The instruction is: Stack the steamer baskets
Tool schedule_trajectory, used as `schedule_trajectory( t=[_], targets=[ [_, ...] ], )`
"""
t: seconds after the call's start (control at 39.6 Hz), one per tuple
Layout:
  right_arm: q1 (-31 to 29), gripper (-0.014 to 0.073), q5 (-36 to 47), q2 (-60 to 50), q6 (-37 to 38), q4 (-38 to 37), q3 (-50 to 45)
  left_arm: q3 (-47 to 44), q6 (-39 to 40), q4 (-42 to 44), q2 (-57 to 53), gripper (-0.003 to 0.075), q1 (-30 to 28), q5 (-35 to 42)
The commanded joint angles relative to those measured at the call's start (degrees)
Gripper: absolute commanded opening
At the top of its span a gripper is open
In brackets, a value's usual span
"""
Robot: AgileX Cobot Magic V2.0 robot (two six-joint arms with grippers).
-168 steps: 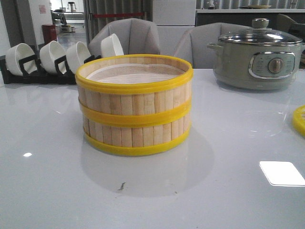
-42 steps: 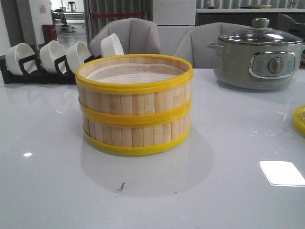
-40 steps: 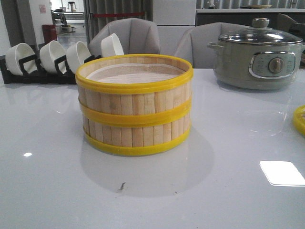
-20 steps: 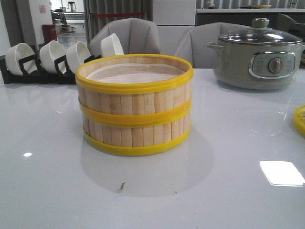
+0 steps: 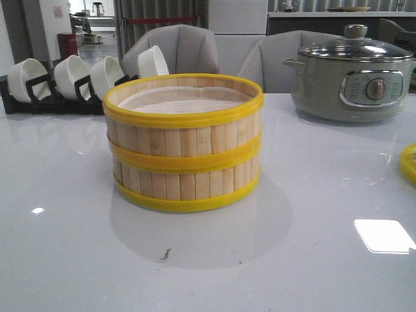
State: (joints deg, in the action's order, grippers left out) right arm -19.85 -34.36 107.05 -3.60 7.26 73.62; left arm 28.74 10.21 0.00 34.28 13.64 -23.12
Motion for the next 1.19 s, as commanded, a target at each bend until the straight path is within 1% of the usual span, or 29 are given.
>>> schedule_trajectory(
  t=[0.0,0.18,0.56,1.16],
  targets=[
    [-0.24,0.0382,2.37,-2.48,-0.04,0.18,2.35,1.59,0.31,0.0,-0.01,0.0086,-0.07,4.79],
    [-0.12,0.0382,1.32,-1.53,-0.04,0.18,3.73,1.59,0.31,0.0,-0.01,0.0086,-0.07,4.79],
    [0.0,0.0382,0.46,-1.53,-0.04,0.23,3.73,1.59,0.31,0.0,-0.01,0.0086,-0.07,4.79],
    [0.05,0.0382,0.55,-1.53,-0.04,0.23,3.73,1.59,0.31,0.0,-0.01,0.0086,-0.07,4.79]
  ],
)
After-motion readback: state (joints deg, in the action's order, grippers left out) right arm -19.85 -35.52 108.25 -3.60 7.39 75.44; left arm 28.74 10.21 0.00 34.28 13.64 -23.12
